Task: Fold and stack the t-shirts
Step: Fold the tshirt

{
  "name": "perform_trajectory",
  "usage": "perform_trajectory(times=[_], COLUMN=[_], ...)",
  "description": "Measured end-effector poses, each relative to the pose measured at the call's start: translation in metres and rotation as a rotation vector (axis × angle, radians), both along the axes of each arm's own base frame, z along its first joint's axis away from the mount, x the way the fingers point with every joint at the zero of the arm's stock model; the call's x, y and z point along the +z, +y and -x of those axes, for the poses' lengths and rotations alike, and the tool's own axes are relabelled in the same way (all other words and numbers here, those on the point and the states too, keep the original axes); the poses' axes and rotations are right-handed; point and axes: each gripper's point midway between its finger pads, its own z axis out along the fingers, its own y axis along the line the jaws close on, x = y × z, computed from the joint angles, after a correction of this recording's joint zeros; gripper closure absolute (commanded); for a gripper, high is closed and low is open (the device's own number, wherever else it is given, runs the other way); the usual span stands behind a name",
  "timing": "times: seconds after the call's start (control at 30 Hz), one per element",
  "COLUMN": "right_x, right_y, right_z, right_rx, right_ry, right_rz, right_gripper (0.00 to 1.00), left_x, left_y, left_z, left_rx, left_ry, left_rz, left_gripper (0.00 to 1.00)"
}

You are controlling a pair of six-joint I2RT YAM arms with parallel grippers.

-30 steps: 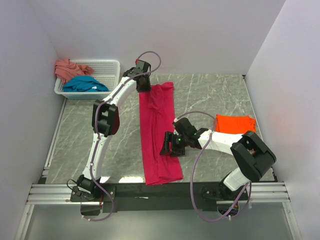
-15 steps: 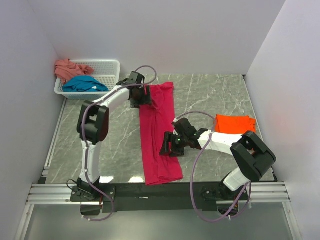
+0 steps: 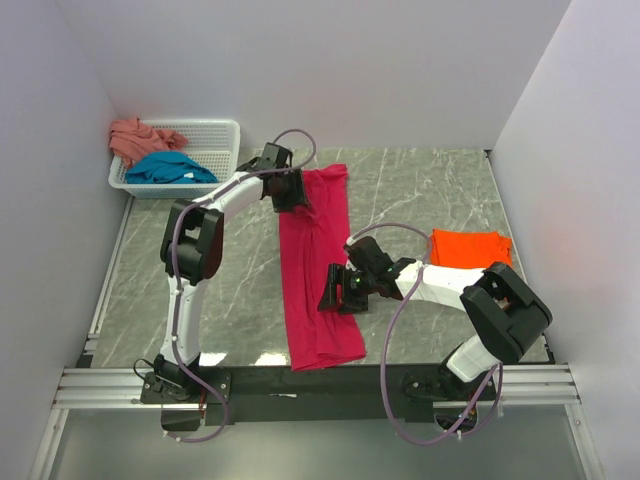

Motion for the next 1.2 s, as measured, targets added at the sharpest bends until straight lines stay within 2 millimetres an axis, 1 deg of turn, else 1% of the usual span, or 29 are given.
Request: perform_trajectory(times=[0.1,0.17,0.23,0.27,0.33,0.37,0.47,0.53,0.57,0.63,0.67,0.7,0.73,0.97,1.2], right_x=[0.0,0.0,0.0,0.0,0.0,0.0,0.0,0.0,0.0,0.0,-0.001,0.0,0.0,-0.001,-0.001], right_y=[0.0,0.0,0.0,0.0,0.0,0.0,-0.001,-0.001,0.0,-0.001,-0.001,-0.001,-0.001,-0.001,-0.002], right_z=[0.0,0.0,0.0,0.0,0.0,0.0,0.0,0.0,0.0,0.0,0.0,0.0,0.0,0.0,0.0], right_rx=[-0.001,0.0,-0.001,-0.001,-0.001,-0.001,-0.003,-0.003,-0.003,-0.003,-0.004,-0.003,-0.004,-0.006,-0.011], right_ry=[0.0,0.0,0.0,0.0,0.0,-0.001,-0.001,-0.001,-0.003,-0.005,-0.006,-0.006,-0.006,-0.006,-0.01], right_rz=[0.001,0.001,0.002,0.002,0.002,0.002,0.004,0.005,0.006,0.008,0.009,0.009,0.01,0.011,0.016], right_gripper=[0.27,0.27,0.27,0.27,0.27,0.27,0.27,0.27,0.27,0.27,0.27,0.27,0.27,0.27,0.27], left_x=[-0.012,-0.016,-0.016,-0.016,-0.015,-0.016,-0.017,-0.017,-0.018,-0.019,-0.02,-0.02,-0.02,-0.02,0.001], left_y=[0.0,0.0,0.0,0.0,-0.001,0.0,-0.001,-0.004,-0.005,-0.005,-0.006,-0.006,-0.007,-0.005,0.003], left_z=[0.001,0.003,0.002,0.002,0.001,0.002,0.001,-0.001,-0.001,0.0,0.0,0.001,0.002,0.007,0.014], left_rx=[0.001,0.002,0.003,0.003,0.005,0.004,0.005,0.0,-0.002,-0.002,-0.004,-0.003,-0.003,0.002,0.035], left_ry=[0.028,0.04,0.039,0.035,0.033,0.038,0.043,0.042,0.044,0.049,0.051,0.054,0.055,0.068,0.072], left_rz=[-0.008,-0.012,-0.011,-0.009,-0.006,-0.007,-0.004,0.004,0.005,0.004,0.004,0.006,0.006,-0.005,-0.049], left_gripper=[0.43,0.44,0.46,0.5,0.55,0.59,0.6,0.63,0.69,0.78,0.89,0.97,1.0,1.0,1.0])
